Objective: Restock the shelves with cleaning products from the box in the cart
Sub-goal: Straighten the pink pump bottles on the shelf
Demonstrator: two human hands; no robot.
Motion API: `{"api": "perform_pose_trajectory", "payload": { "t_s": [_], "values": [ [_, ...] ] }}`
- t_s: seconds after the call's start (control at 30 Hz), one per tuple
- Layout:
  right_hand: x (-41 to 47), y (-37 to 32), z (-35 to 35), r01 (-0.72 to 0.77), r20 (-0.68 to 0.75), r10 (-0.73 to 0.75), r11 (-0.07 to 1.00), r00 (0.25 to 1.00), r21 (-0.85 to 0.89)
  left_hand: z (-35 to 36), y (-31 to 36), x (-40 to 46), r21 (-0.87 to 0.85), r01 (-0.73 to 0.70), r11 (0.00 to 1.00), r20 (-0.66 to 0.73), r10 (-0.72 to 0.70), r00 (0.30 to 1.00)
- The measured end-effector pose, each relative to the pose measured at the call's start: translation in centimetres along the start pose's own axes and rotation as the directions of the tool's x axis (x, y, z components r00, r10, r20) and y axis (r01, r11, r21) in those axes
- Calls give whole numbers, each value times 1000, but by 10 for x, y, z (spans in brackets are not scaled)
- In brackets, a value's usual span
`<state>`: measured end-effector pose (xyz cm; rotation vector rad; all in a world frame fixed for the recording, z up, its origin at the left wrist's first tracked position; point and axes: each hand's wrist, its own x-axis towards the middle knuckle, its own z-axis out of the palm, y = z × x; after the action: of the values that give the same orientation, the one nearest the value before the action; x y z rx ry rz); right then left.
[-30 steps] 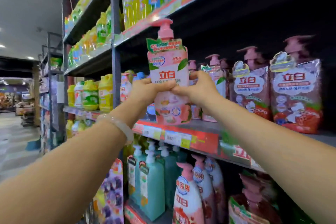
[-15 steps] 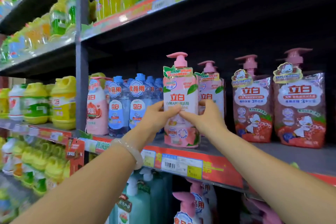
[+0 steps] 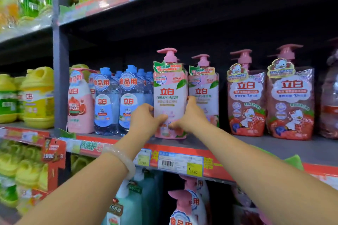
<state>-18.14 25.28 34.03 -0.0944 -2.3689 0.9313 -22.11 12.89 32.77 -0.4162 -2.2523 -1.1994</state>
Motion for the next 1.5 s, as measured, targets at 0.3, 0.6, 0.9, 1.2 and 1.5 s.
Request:
{"api": "perform_pose_trajectory", "payload": {
  "t_s": [0.3,0.6,0.9,1.2,1.5],
  "values": [
    [21,-2,10,-41,19,41,999,999,-13,5,-7,4,117,9,993,66,-17,998],
    [28,-2,21,-27,-7,26,997,1000,-79,18,-11,6,292,69,954,-6,-70,998],
    [29,-3,22,-46,-1,47,988,999,-149,17,-11,8,301,89,949,62,-112,992],
    [20,-4,10,-77,93,94,983,991,-164,5,-5,1,262,71,963,124,-106,987],
    [-21,-35,-8,244,-88,-248,968,965,-53,-44,-4,-43,189,-70,980,-76,86,993]
  ]
}}
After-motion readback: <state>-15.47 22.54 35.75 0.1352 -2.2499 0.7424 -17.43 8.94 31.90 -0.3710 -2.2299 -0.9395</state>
